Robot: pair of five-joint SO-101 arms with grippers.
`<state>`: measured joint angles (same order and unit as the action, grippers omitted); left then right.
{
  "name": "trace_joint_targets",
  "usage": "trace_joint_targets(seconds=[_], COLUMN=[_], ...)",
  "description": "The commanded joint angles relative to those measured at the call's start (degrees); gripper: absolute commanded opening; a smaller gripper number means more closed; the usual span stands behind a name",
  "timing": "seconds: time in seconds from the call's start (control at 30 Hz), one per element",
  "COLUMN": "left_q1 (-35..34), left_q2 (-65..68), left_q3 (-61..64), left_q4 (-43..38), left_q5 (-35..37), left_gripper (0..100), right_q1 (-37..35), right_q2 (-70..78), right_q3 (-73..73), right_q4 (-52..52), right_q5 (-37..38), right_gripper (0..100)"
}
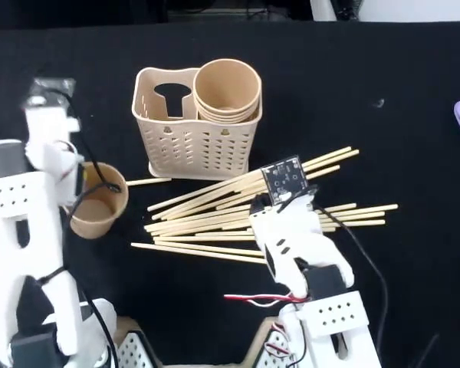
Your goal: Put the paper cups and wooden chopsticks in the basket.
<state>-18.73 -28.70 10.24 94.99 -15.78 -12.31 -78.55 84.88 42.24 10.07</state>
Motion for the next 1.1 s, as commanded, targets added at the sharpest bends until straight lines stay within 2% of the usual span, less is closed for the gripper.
trace_joint_targets(seconds=[0.0,0.1,0.23,0.33,0.43,0.57,0.77,0.93,1.07], left_q1=[0.57,0.57,0.92,7.52,16.84,26.42,31.69,32.31,34.51], left_q2=[-1.85,-1.76,-1.49,-1.05,-1.05,-1.05,-1.05,3.08,7.38], left_q3=[-21.32,-33.98,-47.34,-52.7,-51.47,-43.74,-31.43,-27.03,-30.81], left_q4=[5.01,4.66,0.35,-4.48,-10.29,-19.52,-30.68,-31.12,-25.14], left_q5=[2.46,8.7,21.45,27.34,27.78,28.04,33.05,32.88,32.79], left_gripper=[3,3,3,3,3,3,3,3,3], right_q1=[-0.44,-0.44,0.0,0.0,2.37,8.0,11.43,11.34,11.25], right_q2=[-0.84,-0.84,-0.84,-0.84,-0.84,-0.92,-0.84,-0.84,-0.84], right_q3=[-0.48,-0.48,-0.48,-0.4,-0.48,-0.75,-0.22,0.04,0.04], right_q4=[-1.32,-1.32,-1.32,-1.32,-1.32,-2.99,-6.24,-6.51,-6.51], right_q5=[0.7,0.7,0.26,-1.14,-3.78,-5.89,-7.38,-7.21,-7.12], right_gripper=[1.5,1.5,1.1,1.1,1.1,1.1,1.1,1.1,1.1])
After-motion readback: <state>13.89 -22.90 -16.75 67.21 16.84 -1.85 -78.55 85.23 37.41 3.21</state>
